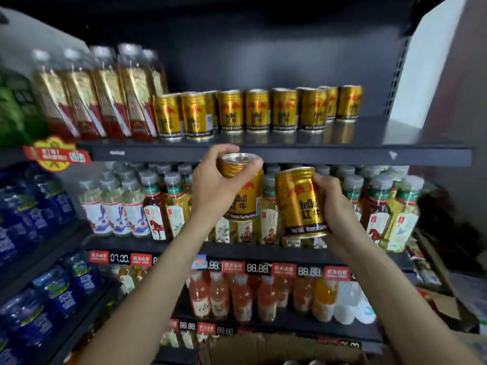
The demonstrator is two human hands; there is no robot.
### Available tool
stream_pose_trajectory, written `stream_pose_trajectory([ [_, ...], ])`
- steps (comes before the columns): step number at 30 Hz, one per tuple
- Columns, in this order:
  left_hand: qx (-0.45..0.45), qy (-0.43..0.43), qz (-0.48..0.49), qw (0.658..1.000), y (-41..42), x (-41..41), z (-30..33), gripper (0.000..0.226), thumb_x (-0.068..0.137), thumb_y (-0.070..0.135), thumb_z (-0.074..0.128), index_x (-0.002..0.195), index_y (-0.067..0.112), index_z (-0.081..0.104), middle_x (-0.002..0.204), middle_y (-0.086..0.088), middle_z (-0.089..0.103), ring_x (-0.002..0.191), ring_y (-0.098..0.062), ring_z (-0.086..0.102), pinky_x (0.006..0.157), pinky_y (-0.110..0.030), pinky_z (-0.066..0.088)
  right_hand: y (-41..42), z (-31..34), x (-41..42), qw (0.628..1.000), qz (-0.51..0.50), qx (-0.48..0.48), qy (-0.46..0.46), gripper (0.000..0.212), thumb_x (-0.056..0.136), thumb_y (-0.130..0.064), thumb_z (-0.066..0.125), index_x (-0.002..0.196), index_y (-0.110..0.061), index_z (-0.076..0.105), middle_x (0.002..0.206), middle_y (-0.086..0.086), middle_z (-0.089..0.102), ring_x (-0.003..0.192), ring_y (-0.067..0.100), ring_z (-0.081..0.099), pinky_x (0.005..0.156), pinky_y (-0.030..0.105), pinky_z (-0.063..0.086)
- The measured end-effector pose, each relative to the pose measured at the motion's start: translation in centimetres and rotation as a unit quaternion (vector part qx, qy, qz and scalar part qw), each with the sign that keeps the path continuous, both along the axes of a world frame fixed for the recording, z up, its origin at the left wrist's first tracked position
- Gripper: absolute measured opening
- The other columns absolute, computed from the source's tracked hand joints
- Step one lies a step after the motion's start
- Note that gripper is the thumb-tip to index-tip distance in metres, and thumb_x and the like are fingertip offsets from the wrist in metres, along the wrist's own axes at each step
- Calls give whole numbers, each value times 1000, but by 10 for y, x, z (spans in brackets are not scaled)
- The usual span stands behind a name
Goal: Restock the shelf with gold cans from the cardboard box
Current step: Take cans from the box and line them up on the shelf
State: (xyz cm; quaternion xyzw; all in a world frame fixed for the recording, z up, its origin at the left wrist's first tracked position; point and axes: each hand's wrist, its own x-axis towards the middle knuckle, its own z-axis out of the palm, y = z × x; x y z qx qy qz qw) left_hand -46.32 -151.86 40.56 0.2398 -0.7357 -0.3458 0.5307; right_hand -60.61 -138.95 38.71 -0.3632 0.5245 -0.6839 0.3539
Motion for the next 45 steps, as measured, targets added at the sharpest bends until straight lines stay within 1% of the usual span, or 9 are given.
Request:
stream_pose_trajectory([
  [2, -63, 33, 38, 997, -4, -8, 23, 58, 60, 68, 61, 104, 31, 56, 100, 21, 59, 95, 6, 56, 83, -16, 45, -4, 23, -2, 997, -15, -39, 64, 41, 85, -49, 54, 114, -21, 53, 92, 3, 68, 77, 14, 69, 69, 34, 56],
  [6, -146, 82, 96, 981, -17, -26, 63, 58, 65, 65, 63, 108, 28, 55, 105, 12, 60, 98, -6, 57, 82, -25, 48, -16, 69, -9, 980, -49, -87, 174, 80, 59, -45, 82, 126, -23, 46, 112, -1, 65, 100, 14, 66, 87, 35, 54],
  [11, -179, 62, 163, 968, -50, -53, 92, 63, 68, 65, 65, 113, 21, 56, 107, 13, 58, 95, 2, 47, 72, -3, 33, -61, 105, -31, 952, -143, -119, 243, 68, 67, -47, 78, 123, -17, 53, 108, -1, 67, 101, 14, 65, 86, 33, 55],
  [19, -139, 6, 244, 960, -98, -84, 77, 60, 73, 66, 61, 111, 20, 58, 112, 5, 62, 106, -13, 54, 77, -24, 41, -128, 113, -57, 945, -162, -43, 280, 81, 68, -48, 76, 134, -12, 46, 127, 7, 60, 115, 22, 57, 97, 42, 50],
  [23, -123, -40, 238, 963, -106, -87, 73, 66, 79, 68, 52, 122, 18, 54, 124, 0, 60, 114, -19, 54, 85, -31, 42, -137, 98, -53, 934, -187, -33, 303, 77, 81, -40, 69, 143, -12, 33, 144, 9, 44, 132, 24, 41, 99, 28, 37],
  [27, -201, -128, 216, 947, -103, -68, 61, 81, 78, 61, 60, 140, 17, 34, 143, -7, 41, 131, -24, 38, 101, -36, 38, -136, 91, -56, 888, -216, -15, 405, 83, 82, -45, 66, 147, -12, 25, 148, 12, 37, 135, 27, 37, 105, 37, 36],
  [32, -380, -179, 197, 886, -113, -41, 55, 80, 74, 48, 72, 141, 19, 37, 142, -4, 41, 132, -23, 35, 111, -40, 28, -137, 88, -54, 818, -264, 8, 511, 86, 76, -41, 73, 144, -15, 26, 141, 14, 42, 124, 31, 46, 95, 40, 44],
  [37, -417, -228, 229, 850, -129, -34, 63, 83, 72, 58, 69, 139, 19, 39, 137, -3, 48, 132, -22, 40, 117, -42, 4, -148, 91, -50, 830, -245, 10, 500, 85, 78, -33, 74, 145, -13, 26, 138, 13, 49, 126, 29, 47, 100, 42, 43],
  [45, -417, -219, 226, 852, -145, -32, 62, 83, 71, 53, 72, 139, 16, 41, 137, -6, 47, 131, -23, 41, 117, -42, 12, -163, 93, -45, 830, -243, 6, 502, 84, 77, -33, 74, 144, -9, 30, 139, 10, 49, 127, 26, 46, 101, 37, 42],
])
